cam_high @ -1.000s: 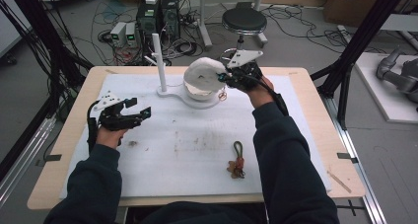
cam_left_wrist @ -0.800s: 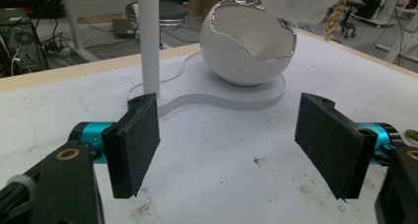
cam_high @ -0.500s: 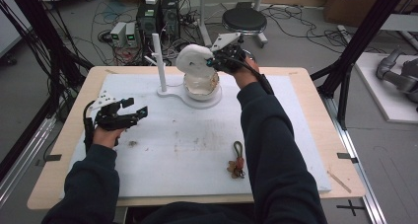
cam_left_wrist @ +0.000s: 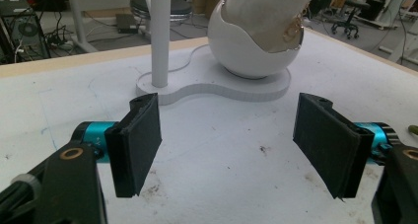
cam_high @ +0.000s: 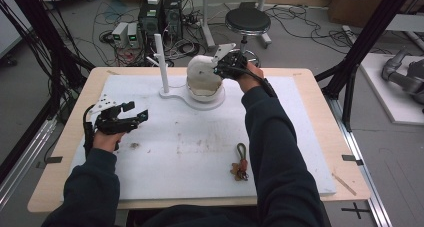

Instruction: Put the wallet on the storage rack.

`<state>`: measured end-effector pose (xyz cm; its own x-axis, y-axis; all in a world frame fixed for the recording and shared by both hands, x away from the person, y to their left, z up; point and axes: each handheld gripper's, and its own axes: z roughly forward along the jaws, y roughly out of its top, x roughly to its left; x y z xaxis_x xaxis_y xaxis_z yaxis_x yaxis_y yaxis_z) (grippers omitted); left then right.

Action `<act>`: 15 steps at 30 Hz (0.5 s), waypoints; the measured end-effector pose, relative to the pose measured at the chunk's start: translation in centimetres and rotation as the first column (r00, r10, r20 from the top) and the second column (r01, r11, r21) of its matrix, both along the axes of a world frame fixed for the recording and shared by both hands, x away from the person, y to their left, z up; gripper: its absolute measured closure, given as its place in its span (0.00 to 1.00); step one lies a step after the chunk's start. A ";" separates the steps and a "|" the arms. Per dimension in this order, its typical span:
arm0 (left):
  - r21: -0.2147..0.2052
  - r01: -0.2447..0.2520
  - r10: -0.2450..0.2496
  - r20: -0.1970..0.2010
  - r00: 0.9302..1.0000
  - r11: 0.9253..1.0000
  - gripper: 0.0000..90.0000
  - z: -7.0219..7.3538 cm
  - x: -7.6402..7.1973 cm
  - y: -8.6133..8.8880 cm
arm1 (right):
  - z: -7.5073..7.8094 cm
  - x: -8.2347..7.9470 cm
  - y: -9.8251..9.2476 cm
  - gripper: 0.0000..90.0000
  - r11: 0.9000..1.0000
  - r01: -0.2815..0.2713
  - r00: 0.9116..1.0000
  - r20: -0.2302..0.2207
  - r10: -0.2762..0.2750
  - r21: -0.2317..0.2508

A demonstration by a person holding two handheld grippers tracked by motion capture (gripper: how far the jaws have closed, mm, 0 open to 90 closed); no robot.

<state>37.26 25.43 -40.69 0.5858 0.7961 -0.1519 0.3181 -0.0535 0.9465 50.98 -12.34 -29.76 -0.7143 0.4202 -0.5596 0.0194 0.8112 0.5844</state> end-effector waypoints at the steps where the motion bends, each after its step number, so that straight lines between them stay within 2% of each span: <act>1: 0.002 0.001 -0.001 -0.004 1.000 1.000 0.29 0.0 0.0 -0.1 | -0.2 -0.1 -0.2 0.83 1.000 0.002 1.000 0.001 -0.002 -0.004; 6: 0.003 0.004 -0.004 -0.008 1.000 1.000 0.29 -0.1 0.0 -0.2 | -0.4 -0.2 -0.3 0.83 1.000 0.008 1.000 0.012 -0.008 -0.019; 7: 0.006 0.007 -0.007 -0.007 1.000 1.000 0.29 -0.1 0.1 -0.3 | -0.7 -0.3 0.3 0.83 0.998 0.014 0.999 0.034 -0.012 -0.059; 10: 0.002 0.007 -0.007 -0.010 1.000 1.000 0.29 -0.1 0.1 -0.3 | -1.4 -0.4 1.3 0.84 0.992 0.014 0.999 0.052 -0.007 -0.122; 15: 0.002 0.009 -0.009 -0.010 1.000 1.000 0.29 -0.2 0.0 -0.3 | -3.1 -0.3 3.3 0.84 0.979 0.019 0.999 0.042 -0.010 -0.202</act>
<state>37.30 25.12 -40.85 0.5916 0.7909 -0.1562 0.3272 -0.0586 0.9431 50.69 -9.08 -32.83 -0.6840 0.3054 -0.6625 0.0117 0.9126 0.4086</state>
